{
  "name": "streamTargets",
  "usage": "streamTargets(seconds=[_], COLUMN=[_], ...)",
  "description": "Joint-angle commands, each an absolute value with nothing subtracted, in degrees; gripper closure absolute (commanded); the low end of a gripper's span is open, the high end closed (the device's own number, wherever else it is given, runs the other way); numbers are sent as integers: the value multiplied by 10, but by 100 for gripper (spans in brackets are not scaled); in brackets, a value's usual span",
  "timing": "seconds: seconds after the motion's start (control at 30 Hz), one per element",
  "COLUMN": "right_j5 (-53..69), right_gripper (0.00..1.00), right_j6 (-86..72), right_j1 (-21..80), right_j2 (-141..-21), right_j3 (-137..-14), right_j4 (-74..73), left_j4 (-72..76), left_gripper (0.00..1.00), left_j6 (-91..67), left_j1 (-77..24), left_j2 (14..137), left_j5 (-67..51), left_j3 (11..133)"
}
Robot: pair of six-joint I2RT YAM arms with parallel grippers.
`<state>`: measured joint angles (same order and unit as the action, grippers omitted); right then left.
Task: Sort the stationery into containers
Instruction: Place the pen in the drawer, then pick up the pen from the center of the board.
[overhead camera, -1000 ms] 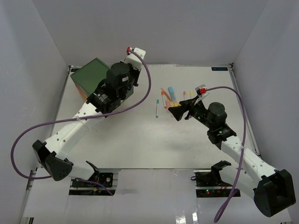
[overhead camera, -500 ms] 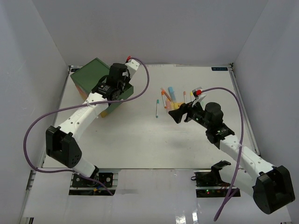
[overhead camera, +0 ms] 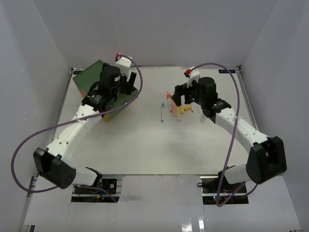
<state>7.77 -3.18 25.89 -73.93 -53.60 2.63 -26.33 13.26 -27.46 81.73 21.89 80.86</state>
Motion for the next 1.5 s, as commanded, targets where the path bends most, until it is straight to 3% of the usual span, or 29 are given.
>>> streamTargets(seconds=[0.0, 0.1, 0.43, 0.53, 0.7, 0.83, 1.37, 1.47], right_j5=[34, 23, 60, 59, 64, 62, 56, 51], right_gripper=[6, 20, 44, 50, 53, 63, 65, 76], right_j6=[47, 89, 157, 168, 175, 176, 175, 174], right_j1=[258, 257, 250, 249, 248, 246, 240, 239], right_j2=[-822, -929, -1149, -1179, -1230, -1250, -1304, -1303], right_j3=[-635, -743, -917, -943, -974, -983, -992, -996], right_j4=[-41, -77, -122, -123, -132, -130, -127, -129], left_j4=[-222, -163, -20, -8, -13, -14, -14, -13], left_gripper=[2, 2, 2, 2, 2, 2, 2, 2], left_j6=[36, -14, -28, -37, -37, -41, -42, -42], left_j1=[-272, -272, -272, -272, -272, -272, -272, -272], left_j2=[718, 622, 430, 410, 417, 421, 430, 431], left_j5=[191, 165, 140, 134, 136, 120, 109, 108], left_j3=[775, 697, 462, 448, 452, 452, 450, 449])
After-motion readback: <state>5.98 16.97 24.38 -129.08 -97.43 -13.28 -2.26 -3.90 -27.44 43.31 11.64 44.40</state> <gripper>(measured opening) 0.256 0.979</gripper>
